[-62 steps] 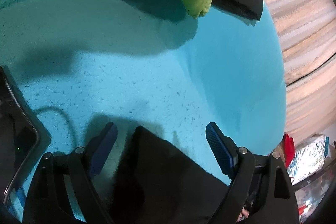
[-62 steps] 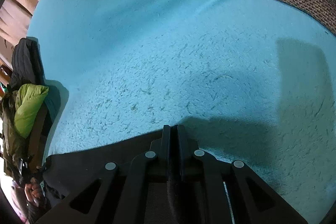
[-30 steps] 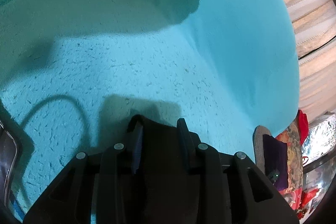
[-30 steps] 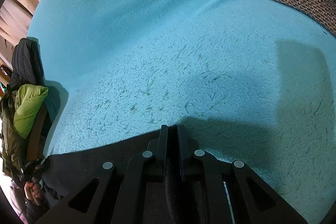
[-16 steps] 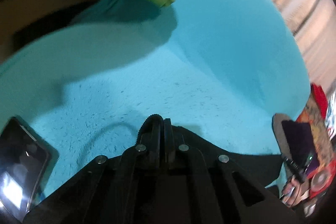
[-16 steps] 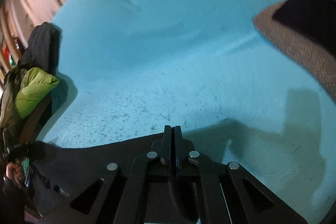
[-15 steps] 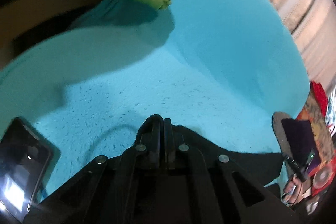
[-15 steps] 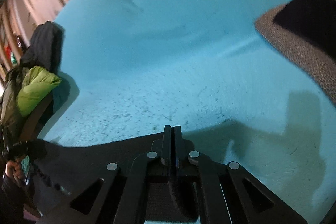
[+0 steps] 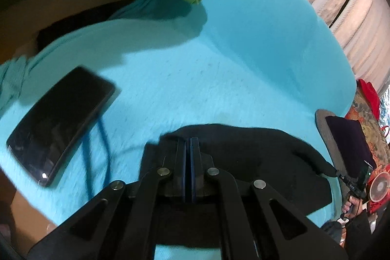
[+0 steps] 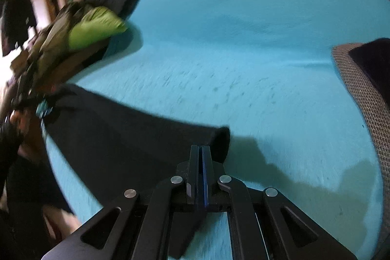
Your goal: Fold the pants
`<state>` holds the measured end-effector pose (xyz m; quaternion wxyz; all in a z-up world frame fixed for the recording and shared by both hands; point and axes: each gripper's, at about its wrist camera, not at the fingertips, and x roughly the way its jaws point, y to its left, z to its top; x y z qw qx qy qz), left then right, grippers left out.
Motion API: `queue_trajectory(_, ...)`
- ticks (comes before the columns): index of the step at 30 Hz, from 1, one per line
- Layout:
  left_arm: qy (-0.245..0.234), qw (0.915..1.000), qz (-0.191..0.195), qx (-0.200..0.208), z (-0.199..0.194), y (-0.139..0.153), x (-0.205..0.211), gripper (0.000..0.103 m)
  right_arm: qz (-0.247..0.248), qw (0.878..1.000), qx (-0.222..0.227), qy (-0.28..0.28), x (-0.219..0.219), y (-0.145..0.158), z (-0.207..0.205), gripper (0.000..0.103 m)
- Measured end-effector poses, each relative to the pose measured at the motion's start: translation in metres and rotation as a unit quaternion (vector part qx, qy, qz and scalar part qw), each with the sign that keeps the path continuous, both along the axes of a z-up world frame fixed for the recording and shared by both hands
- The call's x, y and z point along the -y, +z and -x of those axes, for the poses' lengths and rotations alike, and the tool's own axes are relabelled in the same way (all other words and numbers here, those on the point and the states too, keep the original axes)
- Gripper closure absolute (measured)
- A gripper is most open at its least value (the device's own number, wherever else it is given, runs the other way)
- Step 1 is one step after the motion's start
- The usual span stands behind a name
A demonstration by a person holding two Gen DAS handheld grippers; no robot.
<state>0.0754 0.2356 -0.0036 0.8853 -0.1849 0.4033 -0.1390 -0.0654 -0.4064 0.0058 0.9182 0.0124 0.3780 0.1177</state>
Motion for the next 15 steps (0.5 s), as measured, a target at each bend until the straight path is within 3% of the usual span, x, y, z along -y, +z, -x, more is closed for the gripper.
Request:
queue_trajectory(5,-0.003,1.0,0.006,-0.006,0.014,-0.002,-0.004,0.103,0.02,0.999,-0.028,0.025,-0.004,-0.017,0.029,0.102)
queue_trajectory(9,0.001,0.9997,0.014,-0.017,0.016,-0.007,-0.007,0.102,0.013,1.0,-0.023,0.011,0.0,-0.029,0.043,0.102)
queue_trajectory(11,0.021,0.9985,0.039,-0.032,0.018,-0.012,-0.018,0.095,0.01,0.999,-0.04,0.014,-0.001,-0.036,0.046,0.099)
queue_trajectory(14,0.063,0.9929,0.097,-0.03,0.03,-0.012,-0.041,0.075,0.023,0.999,-0.034,0.007,0.0,-0.034,0.058,0.09)
queue_trajectory(15,0.074,0.9899,0.119,-0.023,0.035,-0.011,-0.048,0.064,0.021,0.999,-0.034,0.003,0.001,-0.033,0.06,0.083)
